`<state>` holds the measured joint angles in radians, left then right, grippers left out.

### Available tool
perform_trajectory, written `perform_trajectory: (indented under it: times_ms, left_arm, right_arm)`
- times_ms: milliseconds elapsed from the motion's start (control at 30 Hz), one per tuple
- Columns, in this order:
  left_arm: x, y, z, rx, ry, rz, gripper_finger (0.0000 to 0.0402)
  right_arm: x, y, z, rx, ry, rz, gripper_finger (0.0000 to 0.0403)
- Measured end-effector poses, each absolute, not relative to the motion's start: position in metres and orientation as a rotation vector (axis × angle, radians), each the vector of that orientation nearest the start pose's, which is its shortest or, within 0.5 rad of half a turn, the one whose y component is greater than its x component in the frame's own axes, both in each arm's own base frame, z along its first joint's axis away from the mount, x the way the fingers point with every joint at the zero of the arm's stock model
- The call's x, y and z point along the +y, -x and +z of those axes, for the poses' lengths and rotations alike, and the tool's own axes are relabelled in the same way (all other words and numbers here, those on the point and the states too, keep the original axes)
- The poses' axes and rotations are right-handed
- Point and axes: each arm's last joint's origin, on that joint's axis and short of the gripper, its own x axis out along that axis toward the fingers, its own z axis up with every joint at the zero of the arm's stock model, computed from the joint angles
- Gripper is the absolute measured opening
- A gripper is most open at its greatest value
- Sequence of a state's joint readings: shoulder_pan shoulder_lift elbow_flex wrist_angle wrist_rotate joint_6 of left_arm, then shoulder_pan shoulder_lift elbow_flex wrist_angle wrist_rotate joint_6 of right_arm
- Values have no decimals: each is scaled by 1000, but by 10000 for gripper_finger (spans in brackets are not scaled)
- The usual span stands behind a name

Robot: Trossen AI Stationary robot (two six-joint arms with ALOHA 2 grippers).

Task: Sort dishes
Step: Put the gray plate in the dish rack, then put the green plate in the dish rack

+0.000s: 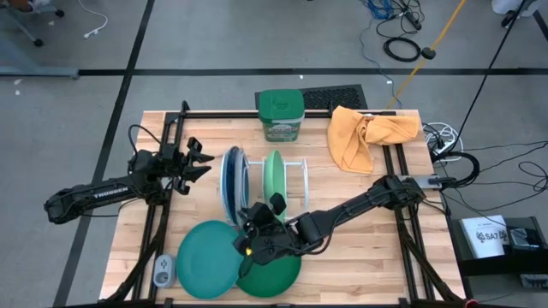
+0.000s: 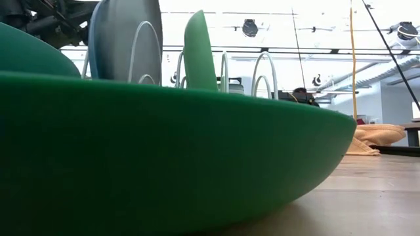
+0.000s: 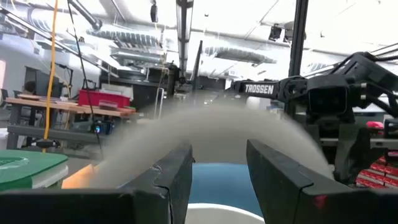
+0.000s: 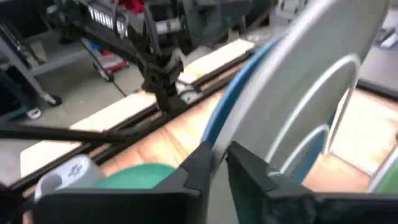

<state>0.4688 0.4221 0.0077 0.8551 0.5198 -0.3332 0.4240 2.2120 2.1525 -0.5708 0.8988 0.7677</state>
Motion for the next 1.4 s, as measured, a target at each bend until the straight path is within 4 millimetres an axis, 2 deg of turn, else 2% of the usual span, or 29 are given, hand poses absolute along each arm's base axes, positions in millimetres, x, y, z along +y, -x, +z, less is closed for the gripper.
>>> perform_trajectory:
  times_ms: [267,400,733,900,1000,1100,1200,1300,1400]
  left_arm:
    - [38,-106,208,-374,120,-114,154]
    - [38,-106,208,-374,120,-114,154]
    - [38,-106,208,-374,120,-114,154]
    - [38,-106,208,-374,120,-114,154]
    - [38,-106,208,-374,120,-114,154]
    - [38,-106,208,-374,118,-113,154]
    - [38,-106,207,-374,99,-109,154]
    - [38,-106,207,-370,99,-108,154]
    - [38,-106,207,-370,99,-109,154]
  right_arm:
    - [182,-460,306,349,-357,-586,156]
    - [182,-461,307,353,-306,-569,190]
    - [185,-462,311,348,-234,-529,183]
    - [189,-456,313,386,-190,-502,178]
    - [194,-447,314,502,-201,-392,180]
    - [199,-440,306,637,-255,-314,186]
    - [195,-432,302,770,-218,-253,191]
    - [187,-429,307,791,-192,-252,190]
    - [190,-433,315,773,-114,-90,184]
